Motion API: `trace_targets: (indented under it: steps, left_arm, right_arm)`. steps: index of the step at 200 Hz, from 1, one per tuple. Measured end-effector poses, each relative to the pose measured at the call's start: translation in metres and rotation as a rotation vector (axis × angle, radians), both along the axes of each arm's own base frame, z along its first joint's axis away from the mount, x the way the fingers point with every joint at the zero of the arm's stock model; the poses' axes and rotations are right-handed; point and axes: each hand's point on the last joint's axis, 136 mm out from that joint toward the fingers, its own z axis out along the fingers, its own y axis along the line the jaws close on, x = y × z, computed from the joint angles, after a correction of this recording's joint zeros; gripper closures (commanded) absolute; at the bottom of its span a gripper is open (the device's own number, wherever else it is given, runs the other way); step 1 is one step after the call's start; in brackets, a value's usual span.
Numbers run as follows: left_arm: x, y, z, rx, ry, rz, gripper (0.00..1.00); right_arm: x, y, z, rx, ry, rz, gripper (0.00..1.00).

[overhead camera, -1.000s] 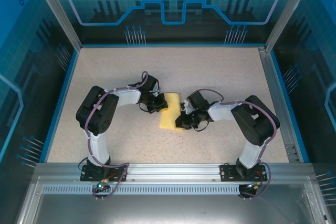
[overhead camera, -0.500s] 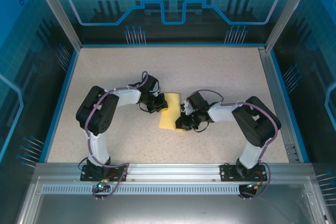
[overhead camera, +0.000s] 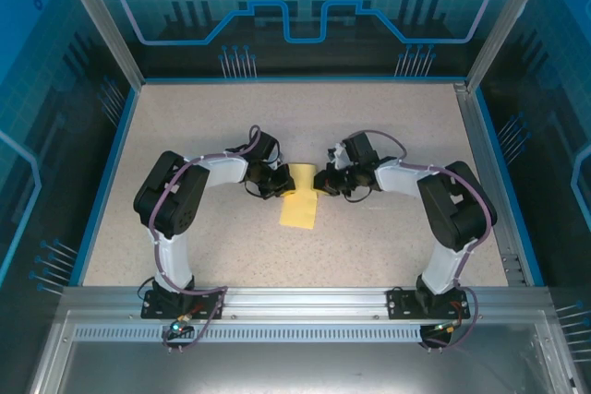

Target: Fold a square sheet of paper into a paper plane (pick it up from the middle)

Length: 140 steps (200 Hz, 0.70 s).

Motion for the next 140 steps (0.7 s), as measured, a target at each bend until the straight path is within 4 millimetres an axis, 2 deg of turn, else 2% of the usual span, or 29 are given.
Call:
trace_targets:
  steps: [26,72,140]
  left_arm:
    - [0.0,0.0,0.0,0.0,0.0,0.0,1.0]
    - [0.0,0.0,0.0,0.0,-0.002,-0.003,1.0]
    - [0.0,0.0,0.0,0.001,-0.001,-0.003,1.0]
  right_arm:
    - [0.009,0.004,-0.009,-0.011,0.006,0.005,0.93]
    - [0.0,-0.007,-0.047,-0.104,0.082,0.003,0.93]
    - [0.002,-0.008,-0.043,-0.116,0.082,0.01,0.92]
